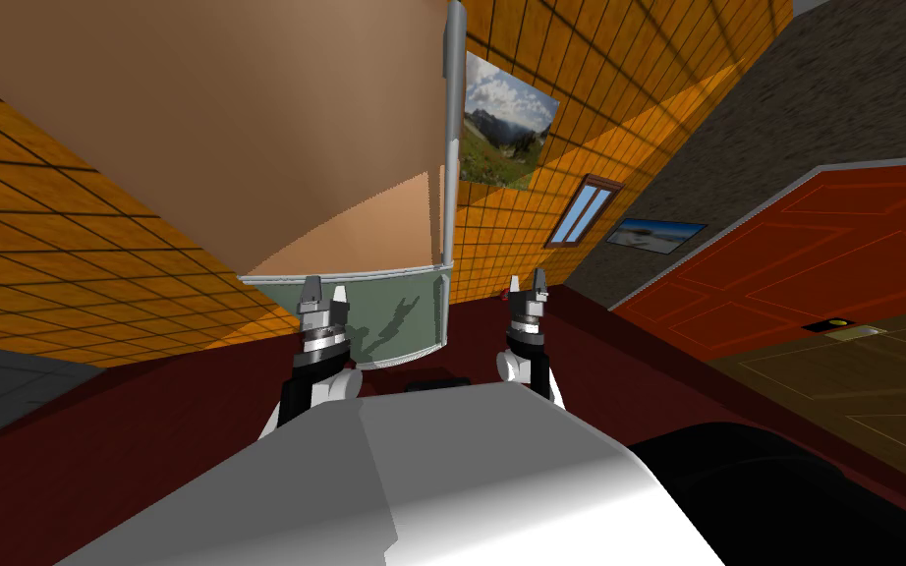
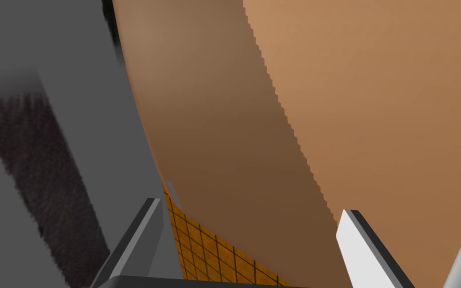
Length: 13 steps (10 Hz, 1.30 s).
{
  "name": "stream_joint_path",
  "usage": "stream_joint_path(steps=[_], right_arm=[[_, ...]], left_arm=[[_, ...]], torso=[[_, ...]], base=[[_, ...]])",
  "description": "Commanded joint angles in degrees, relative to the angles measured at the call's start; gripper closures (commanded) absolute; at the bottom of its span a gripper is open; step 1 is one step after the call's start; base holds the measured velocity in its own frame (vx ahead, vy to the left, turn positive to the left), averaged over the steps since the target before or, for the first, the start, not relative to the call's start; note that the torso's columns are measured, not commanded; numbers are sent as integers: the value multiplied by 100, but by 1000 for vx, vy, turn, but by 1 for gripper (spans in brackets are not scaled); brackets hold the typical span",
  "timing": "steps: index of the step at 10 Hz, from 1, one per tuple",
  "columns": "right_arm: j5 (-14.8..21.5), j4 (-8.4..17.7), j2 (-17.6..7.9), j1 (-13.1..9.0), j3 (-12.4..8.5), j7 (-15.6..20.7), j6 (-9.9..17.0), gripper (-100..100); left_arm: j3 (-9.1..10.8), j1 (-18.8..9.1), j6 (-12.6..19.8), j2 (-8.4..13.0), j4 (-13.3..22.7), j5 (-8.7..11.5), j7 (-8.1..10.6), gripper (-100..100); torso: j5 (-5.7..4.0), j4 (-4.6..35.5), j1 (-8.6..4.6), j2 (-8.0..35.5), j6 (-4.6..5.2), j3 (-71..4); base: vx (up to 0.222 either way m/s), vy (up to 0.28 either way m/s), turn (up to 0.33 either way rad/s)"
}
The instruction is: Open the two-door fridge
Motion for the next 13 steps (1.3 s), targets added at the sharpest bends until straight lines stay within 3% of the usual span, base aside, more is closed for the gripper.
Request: stream_joint_path(steps=[1, 9, 10, 13], right_arm=[[0, 0, 0, 0, 0, 0, 0, 0], [0, -2, 0, 0, 0, 0, -1, 0], [0, -2, 0, 0, 0, 0, -1, 0], [0, 1, 0, 1, 0, 0, 0, 0]], left_arm=[[0, 0, 0, 0, 0, 0, 0, 0], [0, 0, -1, 0, -2, 0, 0, 0], [5, -5, 55, 195, -23, -4, -2, -100], [24, -23, 275, 598, -102, -19, -11, -100]], torso=[[0, 235, 0, 232, 0, -467], [0, 3537, 0, 3539, 0, -7073], [0, 3960, 0, 3962, 0, -7919], [-1, 4220, -4, 4219, 0, -8453]], base=[[0, 0, 0], [0, 0, 0], [11, -9, -8], [17, -26, -16]])
